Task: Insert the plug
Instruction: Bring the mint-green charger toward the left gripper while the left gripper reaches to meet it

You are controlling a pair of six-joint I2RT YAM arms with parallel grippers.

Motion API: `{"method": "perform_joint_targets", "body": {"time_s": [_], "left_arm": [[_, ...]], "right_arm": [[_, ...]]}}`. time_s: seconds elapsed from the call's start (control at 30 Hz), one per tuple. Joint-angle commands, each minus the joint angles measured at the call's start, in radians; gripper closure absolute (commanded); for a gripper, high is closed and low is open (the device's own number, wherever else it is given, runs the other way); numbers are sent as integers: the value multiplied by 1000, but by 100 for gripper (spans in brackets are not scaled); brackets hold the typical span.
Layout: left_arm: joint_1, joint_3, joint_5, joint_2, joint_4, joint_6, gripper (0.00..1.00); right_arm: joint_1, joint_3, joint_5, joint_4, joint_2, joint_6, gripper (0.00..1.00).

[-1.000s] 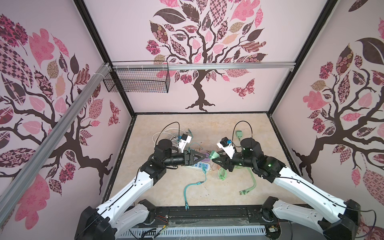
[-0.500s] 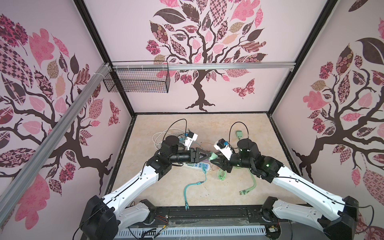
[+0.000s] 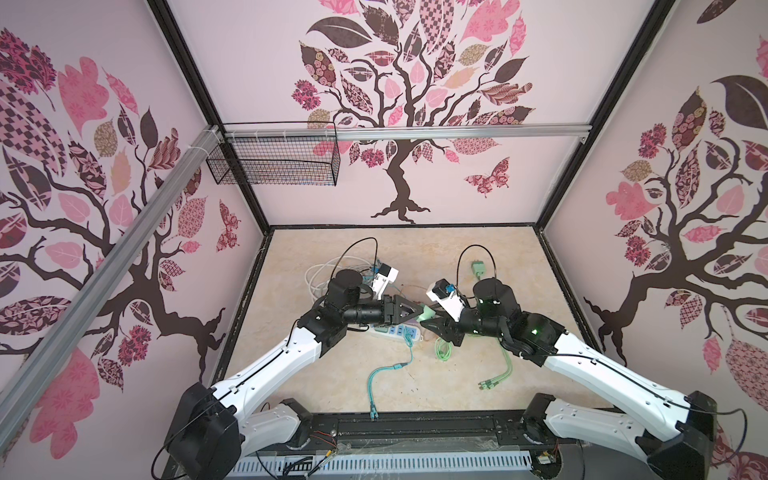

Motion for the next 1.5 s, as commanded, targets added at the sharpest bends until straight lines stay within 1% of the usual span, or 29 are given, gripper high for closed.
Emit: {"method": "perform_joint_targets", "body": {"time_s": [0.0,0.23,0.37,0.43,0.5,0.53,0.67,0.77,0.8,0.93,1.0,1.17,1.3,1.37,1.47], "left_arm": [[-6,53,22,11,10,-2,48],[-8,62,39,28,10,-4,54],[-8,63,45,33,9,-4,59],[-9,63,45,33,6,-4,62],[-8,67,45,34,5,-3,68],[-8,67,46,35,2,0,72],[-9,69,41,35,-3,5,78],[-8,69,31,31,-5,16,82],[-9,69,24,30,-9,26,83],[-9,74,-5,14,-21,70,87],[-9,71,-20,7,-21,92,89],[-8,58,-53,-4,16,141,95],[-8,30,-55,-7,100,144,97],[-8,20,-46,-7,129,149,99],[-8,5,-21,-18,175,163,100]], "right_arm": [[11,38,22,-7,11,-24,79],[19,38,54,-9,15,-37,79],[22,39,66,-10,14,-45,79],[22,38,68,-9,14,-46,78],[24,38,74,-8,14,-46,77],[23,36,79,-7,14,-46,76],[23,36,97,-5,12,-36,70],[23,34,110,1,-9,-2,60],[22,27,120,11,-27,14,56],[23,4,163,40,-113,103,50],[23,6,158,37,-146,156,47],[23,20,105,40,-196,316,43],[21,-28,4,144,-233,456,37],[20,-48,-23,179,-242,497,36],[5,-59,-61,196,-247,526,38]]}}
